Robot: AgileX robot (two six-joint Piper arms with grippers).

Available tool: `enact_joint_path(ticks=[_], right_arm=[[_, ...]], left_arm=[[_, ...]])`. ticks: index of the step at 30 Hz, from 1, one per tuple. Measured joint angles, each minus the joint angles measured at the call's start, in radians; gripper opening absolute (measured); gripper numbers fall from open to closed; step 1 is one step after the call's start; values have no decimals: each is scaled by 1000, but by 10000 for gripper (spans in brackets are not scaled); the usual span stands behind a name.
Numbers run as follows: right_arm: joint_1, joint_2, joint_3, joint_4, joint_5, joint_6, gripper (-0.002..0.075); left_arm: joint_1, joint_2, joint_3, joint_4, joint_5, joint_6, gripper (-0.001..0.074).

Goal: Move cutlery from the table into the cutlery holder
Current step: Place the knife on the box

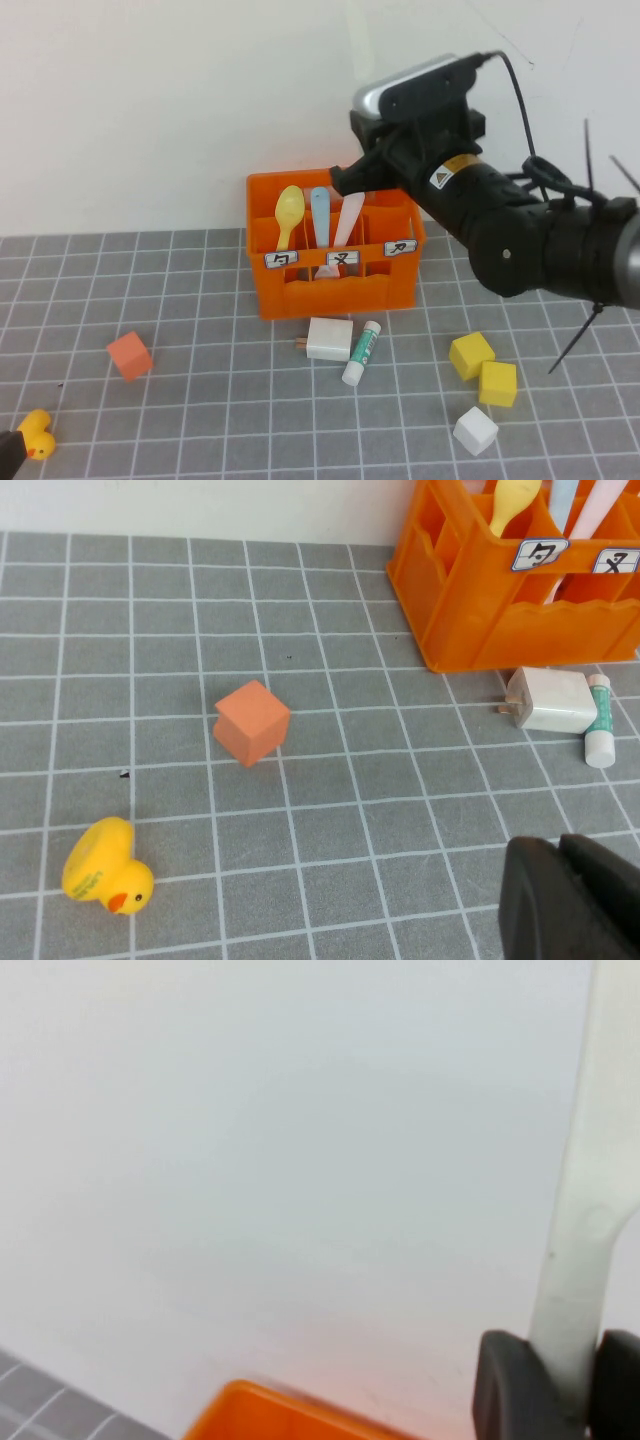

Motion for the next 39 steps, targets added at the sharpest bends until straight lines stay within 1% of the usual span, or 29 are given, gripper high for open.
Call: enact_joint_path(ticks=[3, 11, 19, 23, 28, 30, 32, 35, 37, 39], right_arm=[[-2, 31, 0, 73, -22, 0, 142], [-2, 123, 0, 100, -68, 0, 142], [-2, 168, -2, 227, -73, -57, 142], [-2, 190, -2, 232, -79, -69, 142], [-2, 224, -4, 156, -80, -70, 148], [-2, 228, -4, 142, -82, -71, 182], [-2, 228, -4, 138, -103, -71, 258], [-2, 228, -4, 161, -185, -71, 375], [-2, 228, -4, 184, -256, -71, 416], [-2, 214, -4, 196, -288, -87, 428]], left_arm=[[0, 0, 0, 0, 0, 0, -1], [0, 0, 0, 0, 0, 0, -1], [0, 0, 0, 2, 0, 0, -1], [0, 0, 0, 2, 0, 0, -1], [0, 0, 0, 2, -2, 0, -1], [0, 0, 0, 2, -2, 0, -1], [0, 0, 0, 2, -2, 0, -1], [0, 0, 0, 2, -2, -3, -1], [0, 0, 0, 2, -2, -3, -1], [0, 0, 0, 2, -2, -3, -1]])
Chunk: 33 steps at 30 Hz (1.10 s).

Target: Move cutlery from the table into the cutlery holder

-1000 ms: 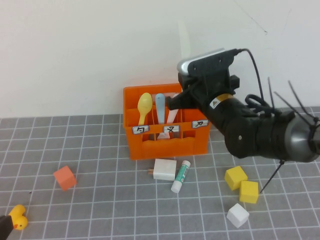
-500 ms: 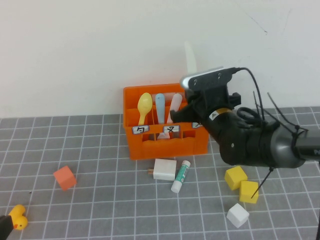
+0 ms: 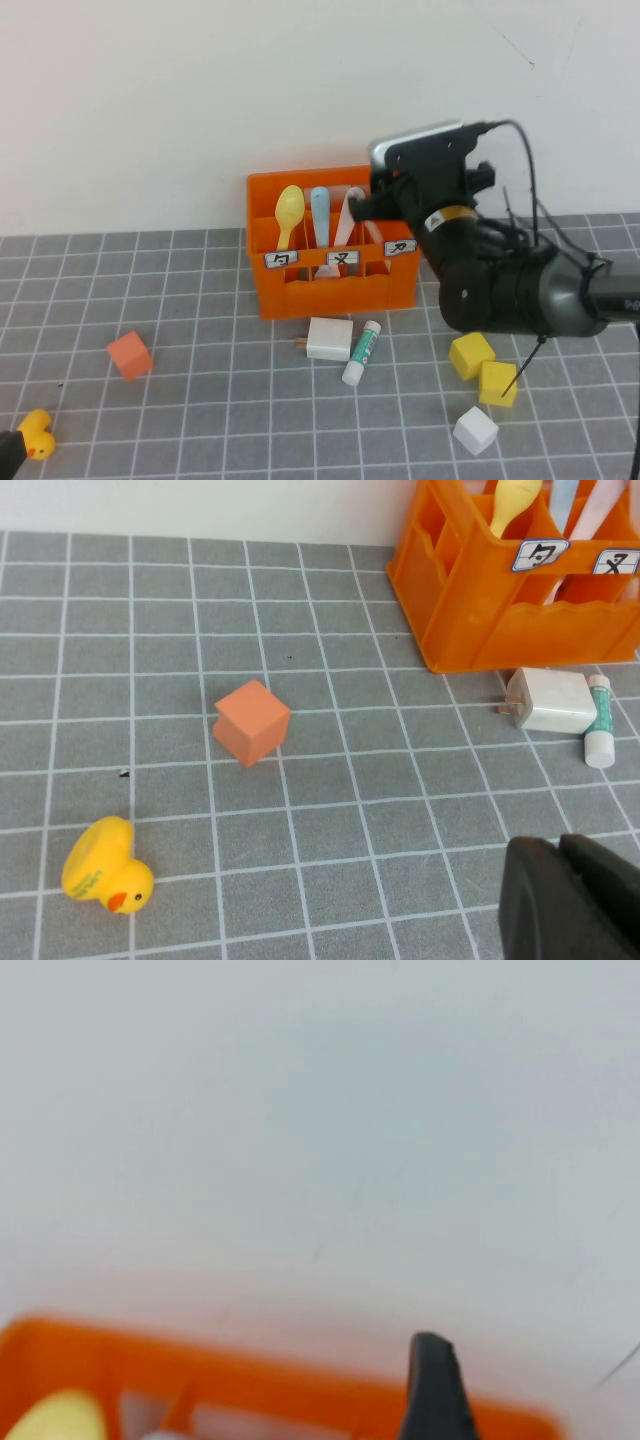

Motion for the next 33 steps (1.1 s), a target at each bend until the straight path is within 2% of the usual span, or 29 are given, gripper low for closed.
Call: enact_joint_path(ticks=[3, 5, 12, 15, 20, 24, 27, 33], right_arm=[[2, -43, 0, 2, -7, -54, 410], [13, -97, 0, -17, -7, -117, 370], [97, -387, 0, -60, 99, -418, 150], [135, -536, 0, -9, 227, -566, 94], [148, -762, 0, 77, 524, -705, 66], [148, -914, 35, 87, 707, -742, 24], [149, -1021, 118, 87, 767, -751, 7], [149, -1217, 411, 87, 810, -754, -1]], left_arm=[[0, 0, 0, 0, 0, 0, -1], [0, 0, 0, 0, 0, 0, -1], [0, 0, 0, 0, 0, 0, -1], [0, 0, 0, 0, -2, 0, -1], [0, 0, 0, 0, -2, 0, -1], [0, 0, 0, 0, -2, 0, -1], [0, 0, 0, 0, -6, 0, -1], [0, 0, 0, 0, -6, 2, -1]])
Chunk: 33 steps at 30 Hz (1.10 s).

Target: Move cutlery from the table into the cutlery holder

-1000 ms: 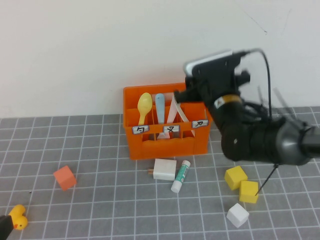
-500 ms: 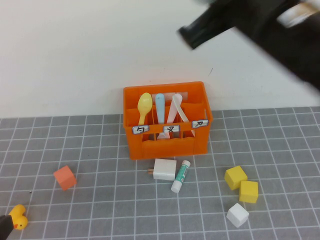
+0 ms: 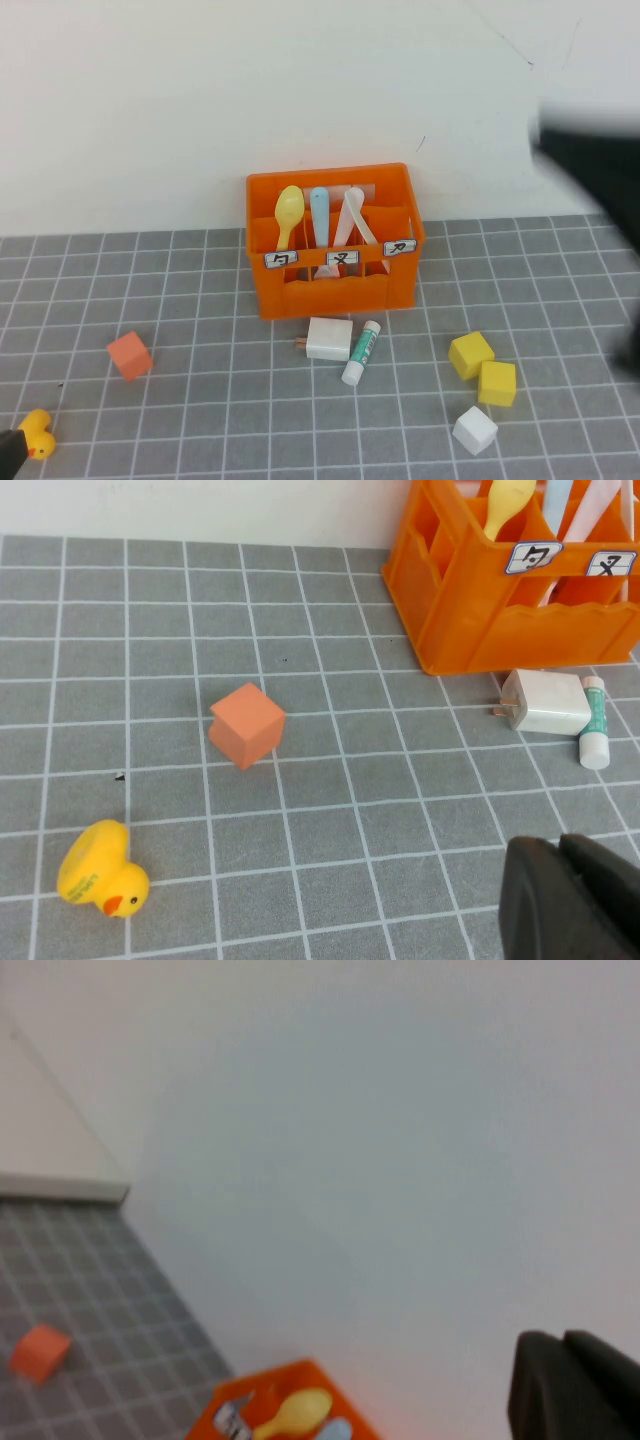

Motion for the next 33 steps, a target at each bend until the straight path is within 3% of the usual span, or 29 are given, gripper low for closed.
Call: enact_joint_path(ticks=[6, 12, 19, 33], right_arm=[[0, -175, 332, 6, 6, -13, -1], [0, -378, 565, 123, 12, -16, -1], [0, -571, 604, 150, 14, -18, -1], [0, -582, 615, 193, 180, -38, -1]], left_arm=[[0, 0, 0, 7, 0, 0, -1], [0, 2, 0, 7, 0, 0, -1], [0, 2, 0, 8, 0, 0, -1], [0, 2, 0, 14, 0, -2, -1]])
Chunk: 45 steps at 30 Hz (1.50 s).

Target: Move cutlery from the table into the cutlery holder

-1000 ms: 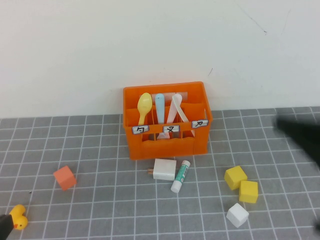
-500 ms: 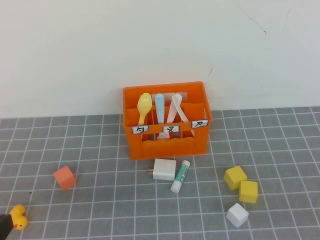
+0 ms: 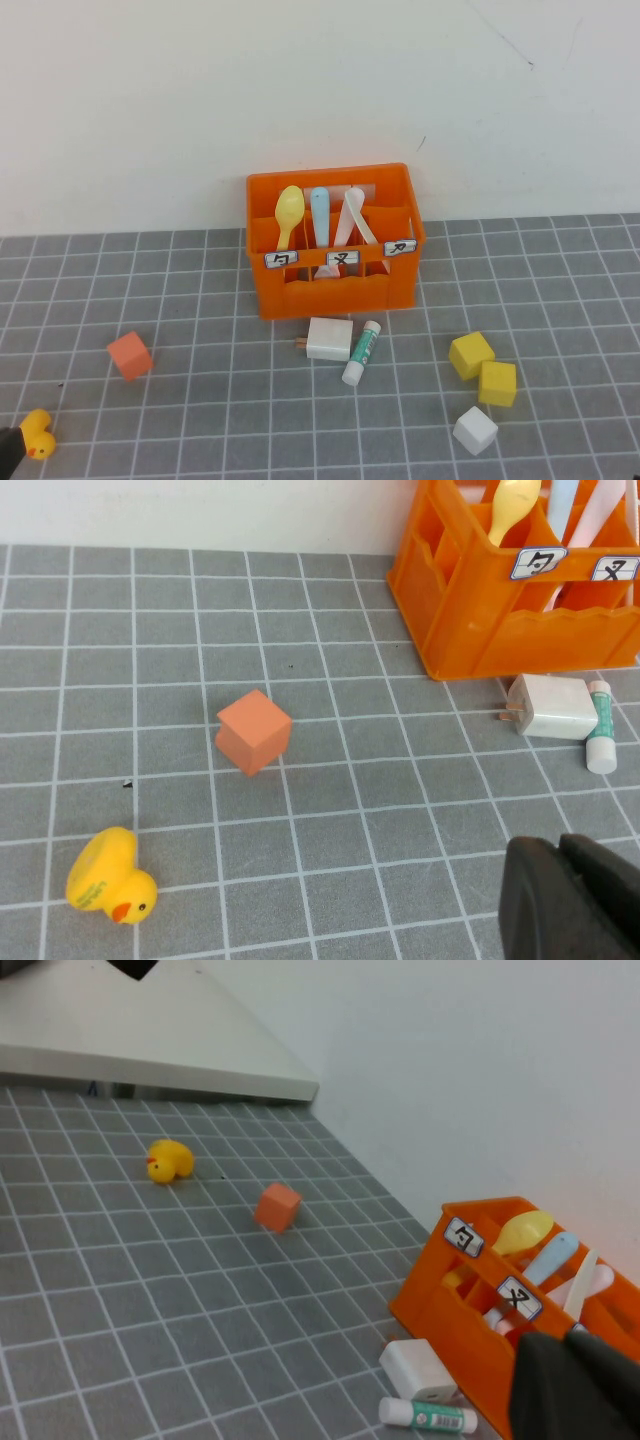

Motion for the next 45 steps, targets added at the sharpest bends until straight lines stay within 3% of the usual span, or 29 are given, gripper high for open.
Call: enact_joint_path(ticks=[18, 22, 35, 39, 45], right_arm=[[0, 0, 0, 0, 4, 0, -1], [0, 0, 0, 0, 4, 0, -1], [0, 0, 0, 2, 4, 0, -1], [0, 0, 0, 3, 4, 0, -1], [0, 0, 0, 4, 4, 0, -1]], left_arm=[[12, -16, 0, -5, 7, -2, -1], [97, -73, 0, -103, 28, 100, -1], [588, -234, 37, -642, -285, 1047, -1], [631, -299, 154, -693, -467, 1124, -1], [637, -333, 327, -705, -524, 1064, -1]])
